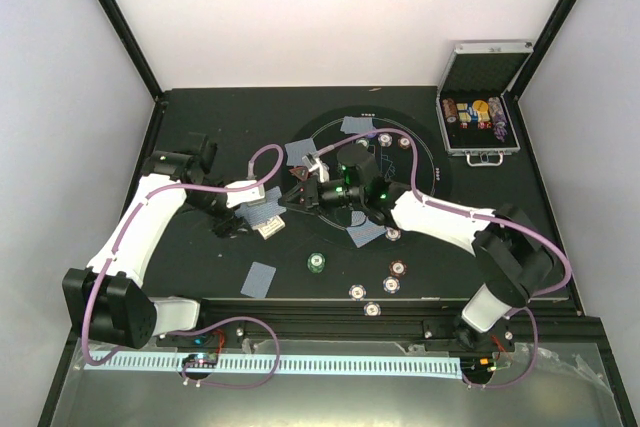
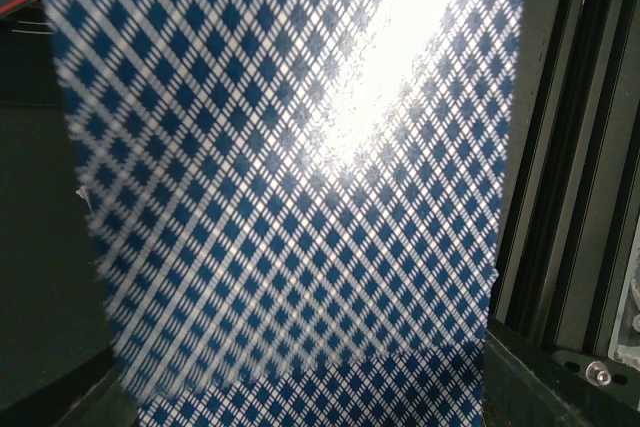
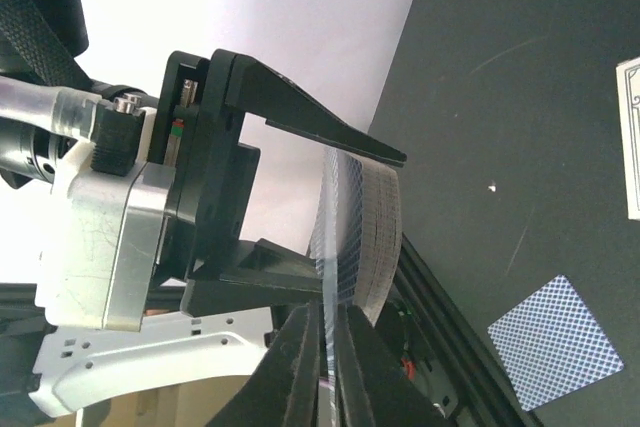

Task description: Distribute texas hold em gaming equipment

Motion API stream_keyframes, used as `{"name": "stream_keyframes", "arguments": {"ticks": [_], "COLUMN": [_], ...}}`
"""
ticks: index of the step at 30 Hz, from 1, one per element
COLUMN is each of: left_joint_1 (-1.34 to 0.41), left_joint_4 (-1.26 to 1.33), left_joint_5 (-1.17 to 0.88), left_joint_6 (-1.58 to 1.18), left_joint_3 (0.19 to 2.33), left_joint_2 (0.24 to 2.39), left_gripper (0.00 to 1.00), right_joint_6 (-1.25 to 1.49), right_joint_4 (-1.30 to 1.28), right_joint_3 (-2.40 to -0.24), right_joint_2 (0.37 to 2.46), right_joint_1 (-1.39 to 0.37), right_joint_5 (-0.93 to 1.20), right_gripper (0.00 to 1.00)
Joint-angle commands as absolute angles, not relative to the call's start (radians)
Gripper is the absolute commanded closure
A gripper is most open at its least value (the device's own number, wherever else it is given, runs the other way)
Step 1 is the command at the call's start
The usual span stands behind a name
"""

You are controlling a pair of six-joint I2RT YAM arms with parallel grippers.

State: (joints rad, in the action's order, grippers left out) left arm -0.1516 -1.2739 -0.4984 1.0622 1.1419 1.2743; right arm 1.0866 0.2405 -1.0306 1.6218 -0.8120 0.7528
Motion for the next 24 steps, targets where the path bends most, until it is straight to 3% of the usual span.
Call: {"name": "stream_keyframes", "arguments": {"ticks": [1, 5, 11, 19, 24], "left_joint_1": [-0.147, -0.147, -0.148, -0.148, -0.148], "left_joint_4": [-1.289, -1.290, -1.290, -1.290, -1.291], "left_joint_5": [-0.508, -0.508, -0.508, -0.504, -0.503], "left_joint_6": [1.075, 1.075, 1.077, 1.076, 1.077], "left_joint_3": [1.167, 1.169, 1.169, 1.167, 1.167], "left_joint_2": [1.272, 1.271, 1.272, 1.270, 1.270], "left_gripper": [0.98, 0.99, 0.98, 0.98, 0.99], "right_joint_6": [1.100, 1.113, 1.119, 1.089, 1.034], "right_joint_4": [0.283, 0.301, 0.311, 0.264, 0.186], "right_joint_3": [-1.025, -1.039, -1.064, -1.067, -1.056], "right_joint_2": [1.633, 1.657, 1.683, 1.664, 1.605], "right_joint_1": [-0.817, -0.833, -0.846, -0.842, -0.798], "right_joint_5": [0.766, 0.770, 0.776, 0.761, 0.765], "right_gripper": [0.84, 0.74, 0.75, 0.97, 0.99]}}
